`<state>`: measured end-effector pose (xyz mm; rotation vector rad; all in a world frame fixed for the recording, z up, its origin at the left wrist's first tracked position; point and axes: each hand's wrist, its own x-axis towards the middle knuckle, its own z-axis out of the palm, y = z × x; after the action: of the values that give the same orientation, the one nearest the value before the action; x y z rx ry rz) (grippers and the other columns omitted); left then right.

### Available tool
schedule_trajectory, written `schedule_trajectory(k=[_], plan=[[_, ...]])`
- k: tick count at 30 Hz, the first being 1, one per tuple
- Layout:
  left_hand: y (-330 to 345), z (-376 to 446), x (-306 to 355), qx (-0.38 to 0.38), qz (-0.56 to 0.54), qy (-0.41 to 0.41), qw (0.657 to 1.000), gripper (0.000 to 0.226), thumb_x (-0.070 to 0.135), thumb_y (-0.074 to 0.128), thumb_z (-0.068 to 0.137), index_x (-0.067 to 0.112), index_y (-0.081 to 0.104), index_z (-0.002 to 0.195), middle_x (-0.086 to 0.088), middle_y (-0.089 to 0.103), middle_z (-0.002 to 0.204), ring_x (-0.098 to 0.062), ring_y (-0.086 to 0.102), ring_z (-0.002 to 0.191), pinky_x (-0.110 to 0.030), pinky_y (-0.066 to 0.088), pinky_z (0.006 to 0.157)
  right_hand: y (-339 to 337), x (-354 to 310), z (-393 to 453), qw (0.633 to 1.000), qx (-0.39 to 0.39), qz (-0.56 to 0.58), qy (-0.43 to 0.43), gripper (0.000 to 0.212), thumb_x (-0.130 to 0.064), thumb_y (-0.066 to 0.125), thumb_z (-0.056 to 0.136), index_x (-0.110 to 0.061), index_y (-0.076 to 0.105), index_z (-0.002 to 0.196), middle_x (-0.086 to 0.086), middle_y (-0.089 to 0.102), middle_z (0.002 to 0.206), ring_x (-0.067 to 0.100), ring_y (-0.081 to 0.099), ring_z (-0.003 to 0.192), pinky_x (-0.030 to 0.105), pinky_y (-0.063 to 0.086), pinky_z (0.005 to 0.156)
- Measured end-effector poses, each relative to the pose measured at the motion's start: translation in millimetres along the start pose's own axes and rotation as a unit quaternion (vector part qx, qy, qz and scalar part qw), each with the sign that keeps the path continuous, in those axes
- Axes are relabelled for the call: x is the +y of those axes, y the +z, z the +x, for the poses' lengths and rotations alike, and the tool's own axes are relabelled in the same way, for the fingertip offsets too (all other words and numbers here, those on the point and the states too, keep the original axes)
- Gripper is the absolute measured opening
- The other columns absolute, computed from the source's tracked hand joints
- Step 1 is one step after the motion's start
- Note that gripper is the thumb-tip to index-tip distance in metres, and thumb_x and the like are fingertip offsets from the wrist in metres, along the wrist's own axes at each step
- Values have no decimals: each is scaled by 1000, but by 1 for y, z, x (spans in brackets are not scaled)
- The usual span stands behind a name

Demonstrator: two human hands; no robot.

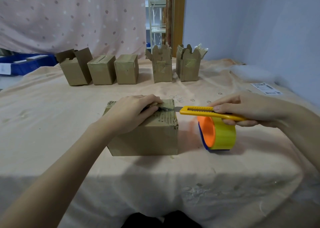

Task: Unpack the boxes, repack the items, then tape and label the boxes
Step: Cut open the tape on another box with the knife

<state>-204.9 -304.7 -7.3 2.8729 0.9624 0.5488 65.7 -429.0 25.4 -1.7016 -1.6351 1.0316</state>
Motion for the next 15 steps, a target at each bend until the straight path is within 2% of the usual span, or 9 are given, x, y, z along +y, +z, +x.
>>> schedule_trajectory(k=[3,5,7,8,10,11,12,15], plan=[[1,1,-1,5,-27,-15,1000,34,42,42,98,26,55,125,8,60,129,-19,59,111,-40,47,88,0,-1,-14,993,82,-72,-50,20,-31,55,93,-36,69,107,3,56,55,15,33,37,18,27,35],[1,2,-2,9,-40,-13,999,30,35,46,98,25,56,124,11,58,132,-18,57,115,-38,46,91,3,-3,-20,974,138,-130,-128,16,-36,58,90,-41,67,102,-2,61,56,9,43,39,16,36,41],[1,2,-2,12,-49,-14,999,29,33,47,97,25,56,124,12,57,132,-17,57,116,-37,45,92,7,-5,-21,925,172,-254,-225,11,-40,60,91,-44,66,100,-19,62,61,2,55,54,13,41,53],[1,2,-2,13,-51,-16,998,29,33,48,97,25,57,124,12,58,132,-17,57,116,-37,45,92,9,-8,-21,888,189,-327,-260,14,-43,58,90,-43,67,101,-26,58,60,0,54,61,14,41,56],[1,2,-3,13,-53,-19,998,29,33,48,97,25,57,124,12,58,132,-16,56,115,-34,44,92,13,-13,-17,837,188,-409,-311,30,-44,51,86,-37,69,108,-27,58,67,4,49,64,19,40,51],[1,2,-3,15,-54,-19,998,29,32,48,97,25,57,124,12,58,132,-15,56,115,-32,43,91,13,-17,-16,825,187,-431,-315,33,-44,49,86,-35,70,109,-22,64,72,7,51,62,26,42,49],[1,2,-3,16,-56,-20,998,29,32,49,97,25,57,124,13,57,132,-15,56,115,-29,43,90,14,-21,-12,813,183,-455,-315,32,-43,48,86,-35,70,109,-16,68,77,7,54,62,25,43,50],[0,3,-2,18,-60,-20,998,29,31,49,97,24,57,125,13,57,133,-14,55,116,-27,41,87,14,-28,-1,801,127,-534,-238,29,-46,48,89,-39,64,112,-7,71,93,22,65,81,33,46,69]])
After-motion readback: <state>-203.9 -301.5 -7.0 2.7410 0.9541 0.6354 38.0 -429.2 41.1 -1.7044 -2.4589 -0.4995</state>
